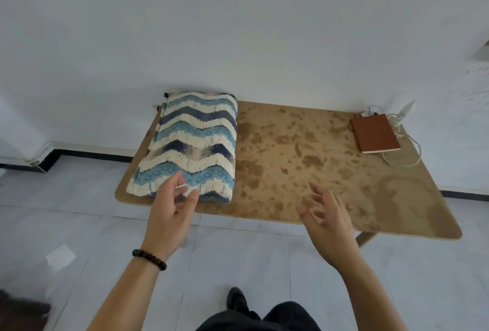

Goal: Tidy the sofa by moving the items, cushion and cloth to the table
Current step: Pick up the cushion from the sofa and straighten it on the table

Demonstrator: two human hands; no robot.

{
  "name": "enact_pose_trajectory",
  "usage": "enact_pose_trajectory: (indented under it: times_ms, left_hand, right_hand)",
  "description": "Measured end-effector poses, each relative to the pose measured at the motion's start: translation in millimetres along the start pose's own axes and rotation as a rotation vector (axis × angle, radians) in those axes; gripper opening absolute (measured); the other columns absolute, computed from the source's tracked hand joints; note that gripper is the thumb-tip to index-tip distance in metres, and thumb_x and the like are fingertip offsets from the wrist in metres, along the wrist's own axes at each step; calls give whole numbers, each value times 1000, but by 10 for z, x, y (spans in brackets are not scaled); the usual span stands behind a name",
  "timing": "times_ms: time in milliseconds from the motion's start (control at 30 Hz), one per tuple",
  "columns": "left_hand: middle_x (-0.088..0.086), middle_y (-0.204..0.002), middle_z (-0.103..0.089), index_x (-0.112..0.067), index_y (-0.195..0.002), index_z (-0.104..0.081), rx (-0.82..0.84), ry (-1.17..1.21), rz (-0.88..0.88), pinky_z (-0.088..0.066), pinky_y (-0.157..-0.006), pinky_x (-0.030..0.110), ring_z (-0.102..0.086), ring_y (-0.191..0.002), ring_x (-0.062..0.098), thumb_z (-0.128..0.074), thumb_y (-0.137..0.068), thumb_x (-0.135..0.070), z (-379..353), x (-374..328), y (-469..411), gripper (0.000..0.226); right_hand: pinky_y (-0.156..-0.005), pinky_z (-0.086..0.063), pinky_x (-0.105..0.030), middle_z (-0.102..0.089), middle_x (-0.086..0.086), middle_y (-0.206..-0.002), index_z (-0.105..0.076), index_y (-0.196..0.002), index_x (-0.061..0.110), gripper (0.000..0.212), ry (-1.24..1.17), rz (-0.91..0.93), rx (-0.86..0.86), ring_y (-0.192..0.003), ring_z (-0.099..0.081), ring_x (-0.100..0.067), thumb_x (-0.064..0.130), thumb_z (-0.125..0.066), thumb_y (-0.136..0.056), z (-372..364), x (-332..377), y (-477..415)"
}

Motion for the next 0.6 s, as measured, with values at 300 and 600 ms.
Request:
enact_pose_trajectory:
  times_ms: [300,600]
  left_hand:
    - [-3,-131,-50,-19,-141,-41,-145,-55,207,-49,-88,23,-51,-120,11,-56,-96,-29,22,599,-1055,49]
    - [0,-148,-41,-19,-145,-37,-239,-254,545,-33,-104,28,-40,-135,17,-47,-97,-49,60,1510,-2375,57]
  right_hand:
    - [-97,-48,-30,-49,9,-133,-43,-145,27,54,114,129,278,-123,-51,-8,39,-60,-95,-1033,367,-1756]
    - [-101,-45,-38,-41,-2,-149,-35,-151,25,55,287,435,680,-129,-49,-22,38,-53,-101,-3069,1053,-3736]
Point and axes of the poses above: each hand's wrist, its own y-axis away from the middle knuckle, its own z-axis out of the back of the hand, x = y × z, the point moved 6 cm from there along -y, towards the middle knuckle
